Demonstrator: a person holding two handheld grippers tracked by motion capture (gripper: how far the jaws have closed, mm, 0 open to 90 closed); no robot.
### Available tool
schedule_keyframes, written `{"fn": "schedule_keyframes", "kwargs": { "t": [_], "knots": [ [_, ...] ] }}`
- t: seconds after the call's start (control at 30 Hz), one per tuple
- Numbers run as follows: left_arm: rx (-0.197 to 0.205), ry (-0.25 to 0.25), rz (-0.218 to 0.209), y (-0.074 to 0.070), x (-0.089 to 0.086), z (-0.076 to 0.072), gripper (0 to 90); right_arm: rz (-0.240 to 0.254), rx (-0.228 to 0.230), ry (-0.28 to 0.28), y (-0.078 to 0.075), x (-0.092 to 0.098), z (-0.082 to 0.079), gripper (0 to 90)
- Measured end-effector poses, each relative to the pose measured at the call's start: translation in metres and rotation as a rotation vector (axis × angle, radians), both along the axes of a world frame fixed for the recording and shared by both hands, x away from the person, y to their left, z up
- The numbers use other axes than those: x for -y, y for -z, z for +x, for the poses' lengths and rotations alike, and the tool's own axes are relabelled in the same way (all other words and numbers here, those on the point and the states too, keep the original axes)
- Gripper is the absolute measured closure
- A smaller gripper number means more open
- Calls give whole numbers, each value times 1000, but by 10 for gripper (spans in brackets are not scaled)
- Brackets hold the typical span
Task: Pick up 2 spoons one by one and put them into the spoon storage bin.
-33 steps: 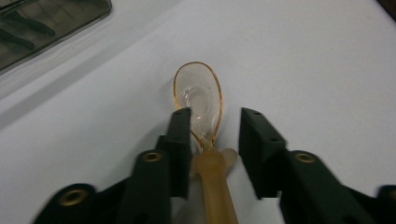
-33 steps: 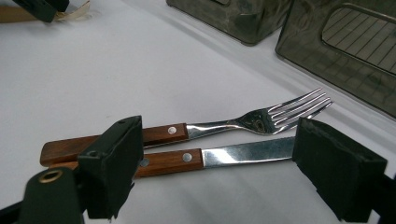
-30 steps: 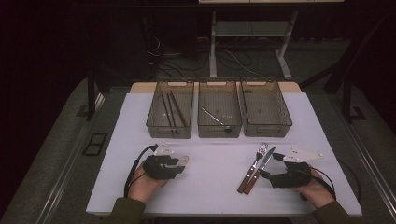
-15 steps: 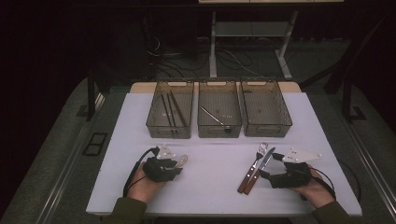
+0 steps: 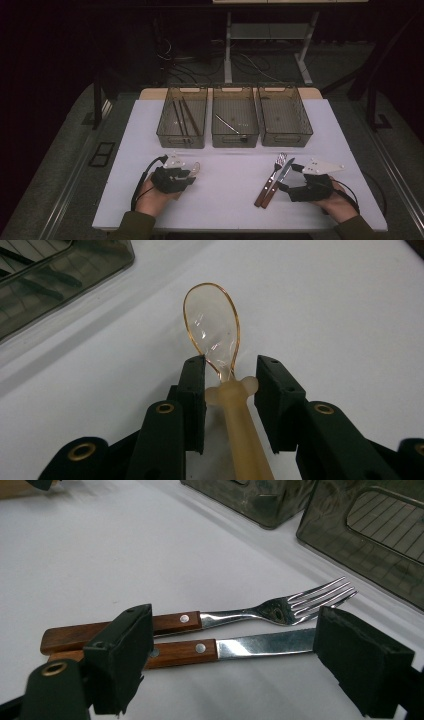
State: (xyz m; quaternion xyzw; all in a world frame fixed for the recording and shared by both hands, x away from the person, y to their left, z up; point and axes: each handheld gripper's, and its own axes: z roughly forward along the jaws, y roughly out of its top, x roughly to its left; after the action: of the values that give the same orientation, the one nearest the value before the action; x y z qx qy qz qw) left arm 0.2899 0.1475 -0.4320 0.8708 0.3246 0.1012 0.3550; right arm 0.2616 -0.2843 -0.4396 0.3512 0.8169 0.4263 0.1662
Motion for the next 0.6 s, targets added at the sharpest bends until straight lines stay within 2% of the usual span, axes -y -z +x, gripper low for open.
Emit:
{"fn": "schedule_keyframes", "kwargs": {
  "t": [0.4,0.6],
  "knots": [
    [50,0,-75,-12,-4,-2,658,-3,0,-4,0,0,0,165],
    [81,-18,-123,-19,-8,-5,658,-4,-1,-5,1,-1,0,165]
  ]
}}
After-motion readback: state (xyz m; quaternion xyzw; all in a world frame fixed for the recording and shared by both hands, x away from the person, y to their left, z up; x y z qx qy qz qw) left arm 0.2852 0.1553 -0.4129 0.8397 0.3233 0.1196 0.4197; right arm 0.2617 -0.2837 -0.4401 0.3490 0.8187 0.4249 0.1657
